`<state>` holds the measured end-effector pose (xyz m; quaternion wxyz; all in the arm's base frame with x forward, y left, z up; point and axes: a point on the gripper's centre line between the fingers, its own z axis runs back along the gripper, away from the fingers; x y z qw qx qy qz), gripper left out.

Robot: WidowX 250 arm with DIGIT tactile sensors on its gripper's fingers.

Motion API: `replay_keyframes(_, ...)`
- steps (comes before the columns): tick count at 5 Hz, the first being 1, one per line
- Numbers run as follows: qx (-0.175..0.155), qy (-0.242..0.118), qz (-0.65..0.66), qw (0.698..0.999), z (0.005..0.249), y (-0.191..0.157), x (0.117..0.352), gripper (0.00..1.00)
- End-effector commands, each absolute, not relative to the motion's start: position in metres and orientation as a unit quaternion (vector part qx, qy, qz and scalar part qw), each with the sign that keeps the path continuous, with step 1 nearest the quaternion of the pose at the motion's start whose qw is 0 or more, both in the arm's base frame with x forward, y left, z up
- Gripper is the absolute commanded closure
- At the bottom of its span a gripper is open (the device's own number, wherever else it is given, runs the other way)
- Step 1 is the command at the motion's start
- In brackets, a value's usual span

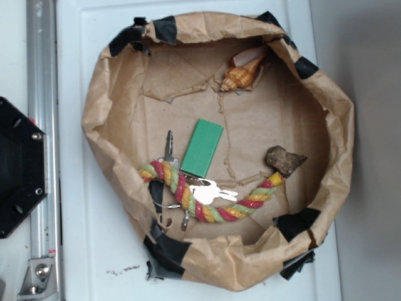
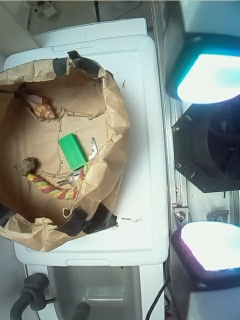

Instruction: Grab the shell.

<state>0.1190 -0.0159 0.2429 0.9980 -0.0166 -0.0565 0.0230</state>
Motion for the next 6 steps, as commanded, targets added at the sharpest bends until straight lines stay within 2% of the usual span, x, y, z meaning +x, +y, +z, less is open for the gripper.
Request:
replay_keyframes(1,-0.017,-0.057,0.023,0.998,0.243,-0.016,0.119,0.00)
replay_keyframes(2,0.043,-0.032,0.106,0.993,0.193,0.019,0.143,0.00)
replay_keyframes(3,0.064,-0.098,0.192,0.974,0.149,0.028,0.175,0.00)
replay_keyframes(4,0.071,-0.141,0.248,0.956,0.135,0.032,0.200,0.00)
replay_keyframes(5,0.065,-0.157,0.290,0.942,0.126,0.026,0.225,0.00)
replay_keyframes(6,0.057,-0.164,0.305,0.937,0.126,0.026,0.243,0.00)
